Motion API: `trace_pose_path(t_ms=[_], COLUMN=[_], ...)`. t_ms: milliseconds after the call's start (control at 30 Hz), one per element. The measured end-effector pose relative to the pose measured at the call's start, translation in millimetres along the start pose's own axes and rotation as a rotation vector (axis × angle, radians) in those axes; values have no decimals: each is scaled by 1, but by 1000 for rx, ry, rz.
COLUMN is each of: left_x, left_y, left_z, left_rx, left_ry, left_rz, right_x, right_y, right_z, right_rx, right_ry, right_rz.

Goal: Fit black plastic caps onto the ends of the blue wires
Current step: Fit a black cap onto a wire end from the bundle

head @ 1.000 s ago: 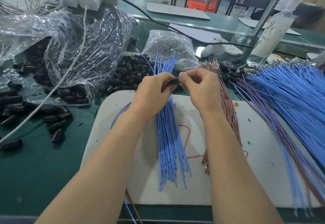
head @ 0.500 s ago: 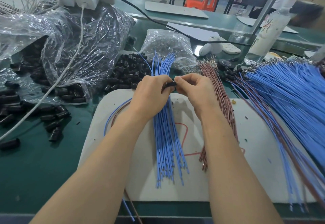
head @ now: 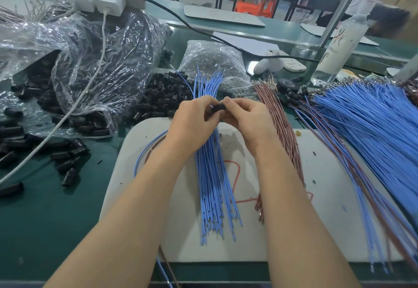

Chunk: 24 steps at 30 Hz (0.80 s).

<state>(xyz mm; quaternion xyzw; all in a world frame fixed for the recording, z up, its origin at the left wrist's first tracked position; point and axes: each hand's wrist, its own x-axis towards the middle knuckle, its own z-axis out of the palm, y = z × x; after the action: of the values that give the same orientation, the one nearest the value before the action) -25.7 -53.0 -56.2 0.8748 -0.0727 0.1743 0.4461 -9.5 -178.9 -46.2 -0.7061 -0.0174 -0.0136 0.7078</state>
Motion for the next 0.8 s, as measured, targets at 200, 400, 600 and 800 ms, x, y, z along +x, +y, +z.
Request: trace_pose_path(t_ms=[200,400,600,800], left_x=[3,3,2,3], left_y=[3,5,13,12], left_z=[-4,-6,-13,-15], left_rx=[-19,85,-78,-89], left_ry=[-31,-14,-82,-128], left_rz=[-2,-20,-20,-7], right_x=[-1,-6,-3,-4], right_y=[-1,-3,-3,-8], right_z=[3,13,6,1], right_rx=[-275,-605,-323,-304], right_ry=[41,139,61,3], right_rz=[-102,-293,-205,-158])
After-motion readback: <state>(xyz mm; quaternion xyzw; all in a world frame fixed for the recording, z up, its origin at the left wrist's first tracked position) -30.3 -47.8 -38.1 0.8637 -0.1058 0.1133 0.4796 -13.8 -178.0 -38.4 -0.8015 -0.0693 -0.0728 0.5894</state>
